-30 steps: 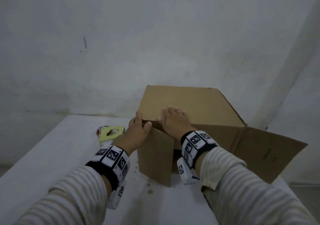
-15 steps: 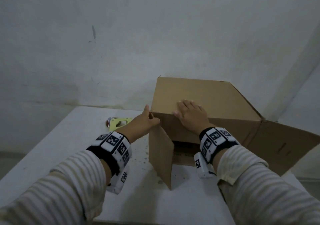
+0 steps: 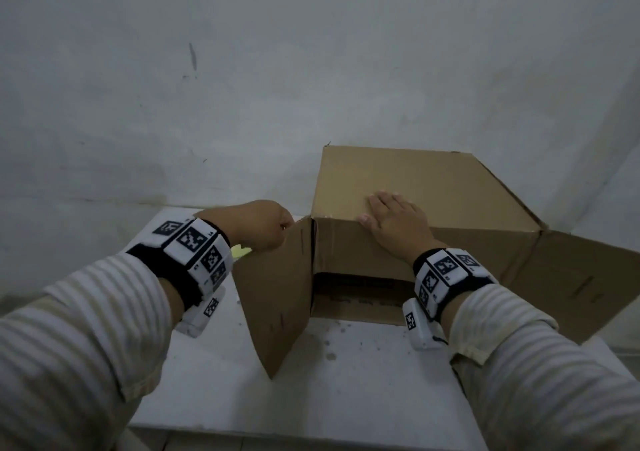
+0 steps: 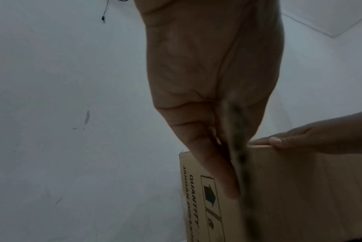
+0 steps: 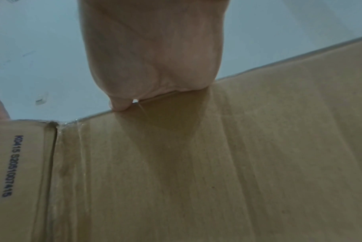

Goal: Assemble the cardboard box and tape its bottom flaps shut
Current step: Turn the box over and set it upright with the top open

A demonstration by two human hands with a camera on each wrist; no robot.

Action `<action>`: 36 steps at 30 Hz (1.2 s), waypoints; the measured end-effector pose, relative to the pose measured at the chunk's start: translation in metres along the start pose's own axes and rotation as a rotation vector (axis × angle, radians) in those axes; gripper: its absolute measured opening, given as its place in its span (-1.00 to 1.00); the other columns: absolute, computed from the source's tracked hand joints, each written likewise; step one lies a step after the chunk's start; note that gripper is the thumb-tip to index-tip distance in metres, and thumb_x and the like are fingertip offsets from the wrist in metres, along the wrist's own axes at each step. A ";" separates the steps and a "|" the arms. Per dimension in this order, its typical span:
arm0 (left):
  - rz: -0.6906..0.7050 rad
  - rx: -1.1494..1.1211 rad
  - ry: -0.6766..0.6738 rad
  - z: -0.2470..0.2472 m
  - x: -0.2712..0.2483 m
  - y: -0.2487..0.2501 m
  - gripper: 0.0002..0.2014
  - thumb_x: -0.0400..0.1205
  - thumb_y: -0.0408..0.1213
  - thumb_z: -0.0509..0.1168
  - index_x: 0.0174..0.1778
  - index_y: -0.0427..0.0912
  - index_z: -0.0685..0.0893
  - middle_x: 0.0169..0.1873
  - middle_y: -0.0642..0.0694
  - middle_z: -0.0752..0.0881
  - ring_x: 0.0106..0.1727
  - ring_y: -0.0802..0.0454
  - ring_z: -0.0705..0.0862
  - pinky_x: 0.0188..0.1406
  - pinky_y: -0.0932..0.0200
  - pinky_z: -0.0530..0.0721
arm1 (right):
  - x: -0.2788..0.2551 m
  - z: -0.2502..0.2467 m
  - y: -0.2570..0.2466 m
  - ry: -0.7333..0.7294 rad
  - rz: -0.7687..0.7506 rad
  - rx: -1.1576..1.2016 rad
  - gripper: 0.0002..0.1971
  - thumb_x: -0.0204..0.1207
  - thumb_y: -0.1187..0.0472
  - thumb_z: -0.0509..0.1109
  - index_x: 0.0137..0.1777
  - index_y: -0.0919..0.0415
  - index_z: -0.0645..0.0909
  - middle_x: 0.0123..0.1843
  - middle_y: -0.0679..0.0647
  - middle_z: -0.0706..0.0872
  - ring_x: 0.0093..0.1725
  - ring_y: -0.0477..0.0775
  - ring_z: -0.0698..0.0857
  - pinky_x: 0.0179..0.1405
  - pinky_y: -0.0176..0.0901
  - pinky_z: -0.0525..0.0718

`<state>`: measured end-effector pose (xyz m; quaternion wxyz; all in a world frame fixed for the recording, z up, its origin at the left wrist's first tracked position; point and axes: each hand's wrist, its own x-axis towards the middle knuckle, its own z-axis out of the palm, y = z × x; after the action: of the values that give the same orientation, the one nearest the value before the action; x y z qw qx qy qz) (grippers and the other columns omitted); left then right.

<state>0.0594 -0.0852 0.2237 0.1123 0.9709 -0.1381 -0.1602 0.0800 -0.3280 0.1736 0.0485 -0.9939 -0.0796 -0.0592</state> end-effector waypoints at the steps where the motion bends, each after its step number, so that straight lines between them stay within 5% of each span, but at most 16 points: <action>1: -0.001 0.056 0.024 0.000 0.002 -0.001 -0.70 0.60 -0.43 0.16 0.17 -0.14 0.68 -0.06 -0.13 0.69 -0.11 -0.06 0.58 -0.18 0.11 0.52 | 0.000 0.000 0.000 -0.001 -0.001 -0.002 -0.40 0.70 -0.17 -0.12 0.67 0.06 0.05 0.73 0.06 0.08 0.70 0.13 0.04 0.64 0.07 0.02; 9: -0.011 0.081 0.292 0.015 0.026 -0.011 -0.65 0.62 -0.45 0.16 0.27 -0.14 0.65 0.24 -0.15 0.68 0.21 -0.16 0.62 0.00 0.12 0.49 | -0.003 -0.001 0.006 0.027 -0.007 -0.009 -0.42 0.70 -0.16 -0.10 0.67 0.05 0.08 0.71 0.03 0.13 0.69 0.12 0.08 0.63 0.03 0.06; 12: -0.074 0.106 0.462 0.028 0.038 -0.012 -0.64 0.62 -0.40 0.14 0.17 0.03 0.72 0.30 -0.10 0.66 0.33 -0.18 0.56 0.34 -0.11 0.38 | -0.004 0.000 0.009 0.018 -0.003 -0.004 -0.42 0.70 -0.17 -0.10 0.67 0.04 0.08 0.72 0.02 0.12 0.70 0.10 0.07 0.63 0.03 0.05; 14: -0.103 0.034 0.569 0.036 0.045 -0.010 -0.63 0.62 -0.38 0.15 0.15 0.10 0.74 0.53 -0.15 0.44 0.56 -0.26 0.30 0.51 -0.25 0.12 | -0.004 0.001 0.010 0.016 -0.004 -0.005 -0.41 0.70 -0.17 -0.10 0.67 0.04 0.07 0.72 0.02 0.11 0.70 0.10 0.06 0.63 0.03 0.04; 17: -0.142 -0.102 0.610 0.046 0.051 -0.005 -0.53 0.62 -0.42 0.12 0.39 0.10 0.58 0.67 -0.23 0.02 0.65 -0.38 -0.06 0.62 -0.21 -0.08 | -0.004 0.001 0.013 0.029 -0.012 -0.004 -0.41 0.70 -0.17 -0.09 0.67 0.05 0.09 0.71 0.03 0.13 0.70 0.11 0.08 0.63 0.03 0.05; 22: -0.256 -0.542 0.770 0.057 0.055 0.002 -0.27 0.53 -0.44 0.18 0.61 0.04 0.12 0.63 -0.13 -0.40 0.69 -0.25 -0.10 0.61 -0.17 0.21 | -0.003 0.003 0.013 0.036 -0.013 0.000 -0.40 0.69 -0.18 -0.09 0.67 0.05 0.10 0.71 0.03 0.14 0.69 0.11 0.08 0.63 0.04 0.05; 26: -0.342 -0.755 0.717 0.053 0.053 0.012 -0.27 0.58 -0.19 0.16 0.64 -0.10 -0.02 0.67 -0.16 -0.20 0.66 -0.19 0.09 0.54 -0.14 0.20 | -0.004 0.004 0.013 0.052 -0.018 -0.006 -0.41 0.69 -0.17 -0.08 0.66 0.06 0.12 0.71 0.03 0.15 0.69 0.10 0.09 0.63 0.05 0.07; 29: -0.318 -0.797 0.654 0.049 0.055 0.019 -0.15 0.56 -0.04 0.16 0.66 -0.22 -0.17 0.68 -0.15 -0.25 0.70 -0.05 -0.18 0.63 -0.06 0.01 | -0.004 0.003 0.013 0.051 -0.019 0.004 -0.41 0.69 -0.17 -0.07 0.66 0.05 0.12 0.71 0.02 0.15 0.69 0.10 0.09 0.63 0.05 0.07; 32: -0.309 -0.775 0.568 0.047 0.054 0.029 -0.10 0.60 -0.03 0.20 0.65 -0.27 -0.25 0.66 -0.12 -0.31 0.69 -0.02 -0.18 0.54 0.13 0.12 | -0.005 0.003 0.013 0.046 -0.020 0.009 -0.41 0.69 -0.18 -0.08 0.66 0.05 0.12 0.71 0.02 0.14 0.70 0.10 0.08 0.63 0.05 0.05; 34: -0.286 -0.763 0.546 0.048 0.054 0.034 -0.07 0.58 -0.05 0.23 0.65 -0.26 -0.27 0.67 -0.13 -0.30 0.70 -0.05 -0.16 0.64 0.02 0.09 | -0.006 0.003 0.014 0.047 -0.019 0.017 -0.41 0.69 -0.18 -0.07 0.66 0.05 0.12 0.71 0.03 0.14 0.70 0.10 0.08 0.63 0.04 0.05; 36: -0.230 -0.838 0.511 0.047 0.053 0.041 -0.06 0.59 -0.12 0.25 0.64 -0.16 -0.33 0.69 -0.18 -0.11 0.68 -0.17 0.08 0.60 -0.09 0.26 | -0.007 0.003 0.015 0.053 -0.022 0.029 -0.41 0.69 -0.18 -0.06 0.66 0.04 0.13 0.71 0.03 0.15 0.70 0.10 0.08 0.63 0.04 0.05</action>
<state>0.0817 -0.1484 0.1761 0.5045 0.8594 0.0781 0.0295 0.0758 -0.3432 0.1686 0.0643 -0.9902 -0.0900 -0.0848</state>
